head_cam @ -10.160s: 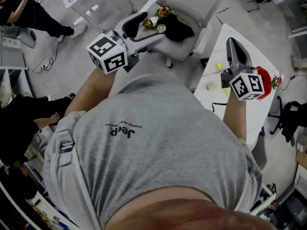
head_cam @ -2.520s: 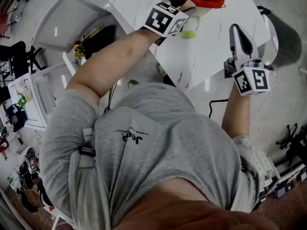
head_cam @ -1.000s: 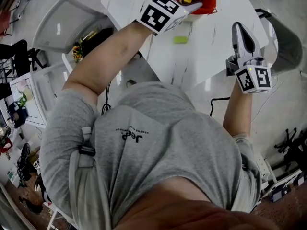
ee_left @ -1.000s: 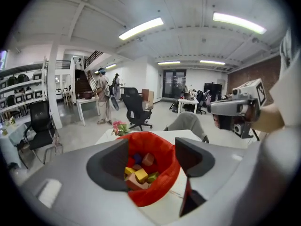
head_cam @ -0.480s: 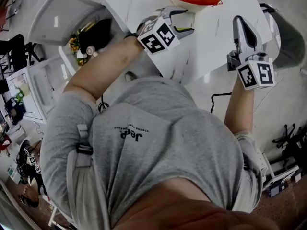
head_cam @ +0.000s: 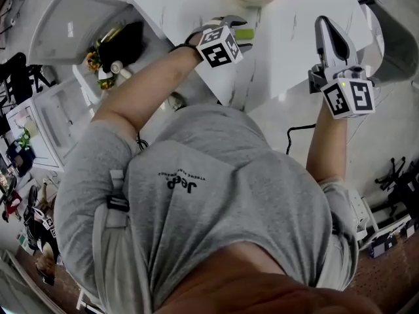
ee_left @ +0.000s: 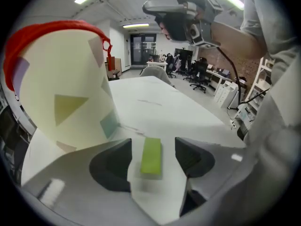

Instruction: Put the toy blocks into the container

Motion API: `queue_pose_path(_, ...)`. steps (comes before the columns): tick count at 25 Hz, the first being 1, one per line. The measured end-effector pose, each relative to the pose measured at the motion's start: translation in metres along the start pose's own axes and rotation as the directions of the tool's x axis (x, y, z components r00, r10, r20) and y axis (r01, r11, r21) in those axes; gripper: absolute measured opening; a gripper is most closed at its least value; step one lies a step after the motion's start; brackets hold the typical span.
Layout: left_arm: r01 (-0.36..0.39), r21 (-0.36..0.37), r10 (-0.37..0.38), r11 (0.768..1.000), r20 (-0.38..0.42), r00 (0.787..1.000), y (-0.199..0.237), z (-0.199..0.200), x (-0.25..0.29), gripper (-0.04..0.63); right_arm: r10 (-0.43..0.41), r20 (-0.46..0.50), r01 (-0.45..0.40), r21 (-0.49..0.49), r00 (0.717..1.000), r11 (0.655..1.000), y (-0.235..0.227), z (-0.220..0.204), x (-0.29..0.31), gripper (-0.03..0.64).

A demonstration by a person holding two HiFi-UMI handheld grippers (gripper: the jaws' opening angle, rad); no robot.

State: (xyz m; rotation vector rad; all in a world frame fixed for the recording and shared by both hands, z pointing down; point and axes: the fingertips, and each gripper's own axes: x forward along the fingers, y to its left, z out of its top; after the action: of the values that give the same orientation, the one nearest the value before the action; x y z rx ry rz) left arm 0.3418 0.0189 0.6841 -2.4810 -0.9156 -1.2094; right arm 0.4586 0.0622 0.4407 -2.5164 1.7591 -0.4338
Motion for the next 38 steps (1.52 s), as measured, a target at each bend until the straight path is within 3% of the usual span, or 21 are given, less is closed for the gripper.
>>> queue_pose_path(7,0.037,0.006,-0.036,0.999,-0.075,0.997,-0.006,-0.019,0.025,0.337,-0.025,-0.001,0.025,-0.002,1.000,1.000,-0.017,-0.016,-0.006,0.004)
queue_pose_path(8,0.037,0.007,-0.037,0.999,-0.069,0.997,-0.005,-0.018,0.024,0.322,-0.030,0.003,0.030,0.000,1.000,1.000,-0.021,-0.019,-0.007,0.003)
queue_pose_path(10,0.036,0.010,-0.035,0.999,-0.059,0.998,-0.006,-0.017,0.023,0.199,-0.041,-0.001,0.041,0.003,0.999,0.999,-0.027,-0.025,-0.008,0.003)
queue_pose_path(17,0.050,-0.026,-0.051,0.998,-0.046,0.998,-0.014,-0.013,0.017,0.195,-0.051,-0.034,0.052,0.019,0.998,0.998,-0.034,-0.047,-0.008,0.005)
queue_pose_path(26,-0.048,-0.063,0.056,0.997,0.129,0.990,0.022,0.058,-0.057,0.195,-0.038,-0.010,0.038,0.011,0.999,0.999,-0.031,-0.031,-0.009,0.003)
queue_pose_path(33,-0.125,-0.105,0.150,0.987,0.286,0.946,0.065,0.129,-0.127,0.195,-0.033,0.019,0.033,-0.003,0.999,0.999,-0.029,-0.006,-0.013,0.003)
queue_pose_path(38,-0.211,-0.126,0.240,0.969,0.303,0.922,0.109,0.156,-0.148,0.195,-0.032,0.039,0.033,-0.014,0.999,0.999,-0.028,0.014,-0.015,0.003)
